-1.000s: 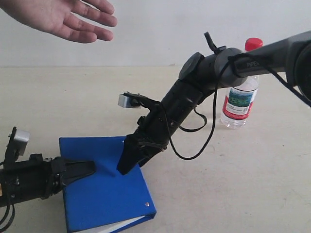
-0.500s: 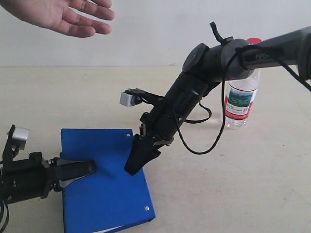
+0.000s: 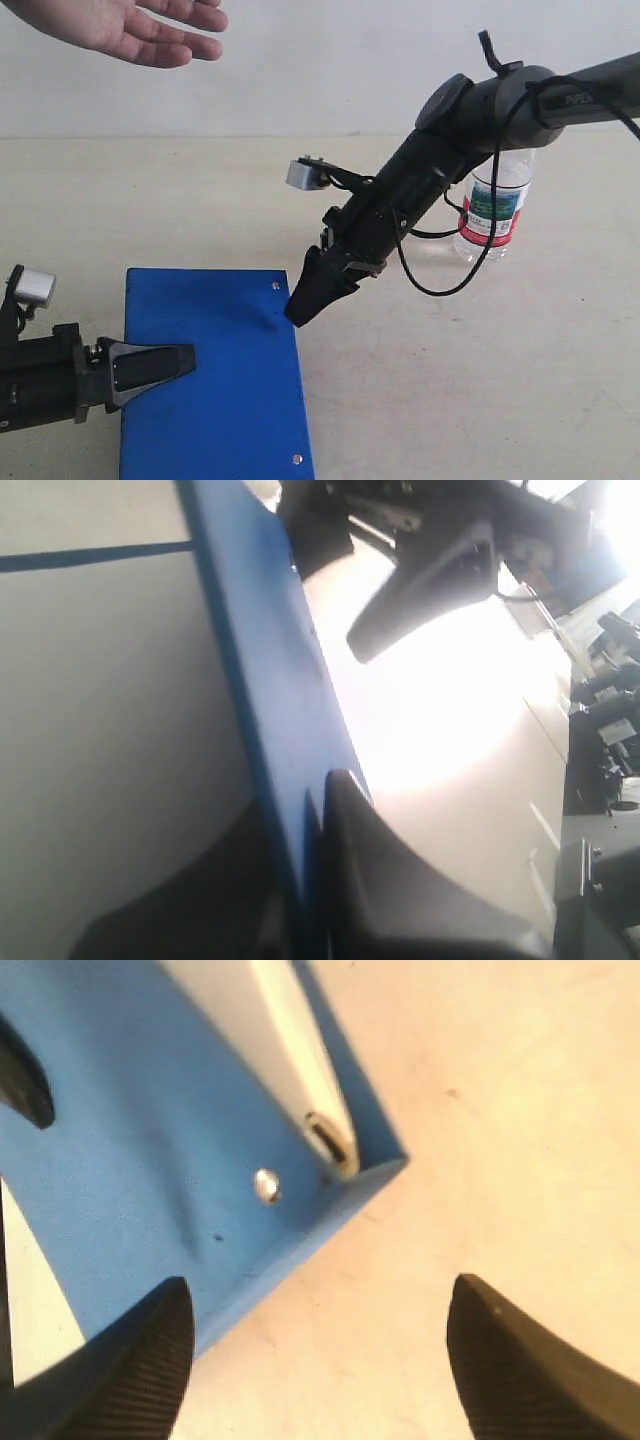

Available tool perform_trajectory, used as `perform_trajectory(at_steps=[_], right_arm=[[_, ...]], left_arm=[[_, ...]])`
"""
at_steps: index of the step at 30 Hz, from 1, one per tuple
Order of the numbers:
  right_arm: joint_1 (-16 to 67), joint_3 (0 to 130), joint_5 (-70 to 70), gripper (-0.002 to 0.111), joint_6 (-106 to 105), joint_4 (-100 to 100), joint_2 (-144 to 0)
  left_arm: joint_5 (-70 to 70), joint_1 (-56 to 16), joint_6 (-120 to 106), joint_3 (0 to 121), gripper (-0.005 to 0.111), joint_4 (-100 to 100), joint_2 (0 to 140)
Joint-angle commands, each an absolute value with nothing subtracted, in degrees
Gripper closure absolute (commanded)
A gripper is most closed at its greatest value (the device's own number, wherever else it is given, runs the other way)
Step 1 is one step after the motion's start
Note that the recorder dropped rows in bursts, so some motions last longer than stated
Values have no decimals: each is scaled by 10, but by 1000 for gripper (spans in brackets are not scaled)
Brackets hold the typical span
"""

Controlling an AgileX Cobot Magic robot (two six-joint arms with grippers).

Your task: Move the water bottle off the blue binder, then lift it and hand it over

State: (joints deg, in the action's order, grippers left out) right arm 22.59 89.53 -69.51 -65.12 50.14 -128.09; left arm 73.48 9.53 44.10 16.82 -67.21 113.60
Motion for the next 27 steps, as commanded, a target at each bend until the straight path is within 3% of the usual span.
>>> perform_trajectory(at_steps=[1, 13, 15, 21, 27], right_arm=[[217, 893, -700, 45, -674, 519, -1275], [218, 893, -700, 46, -734, 593, -1331], [218, 893, -700, 50, -743, 603, -1343], [218, 893, -700, 77, -745, 612, -1356], [218, 893, -700, 81, -745, 640, -1353]], left_arm=[[700, 96, 417, 163, 102, -701, 1133], [700, 96, 402, 163, 102, -713, 1123], [700, 96, 402, 163, 102, -713, 1123], [700, 96, 401, 163, 102, -713, 1123], [700, 96, 400, 163, 102, -705, 1123]])
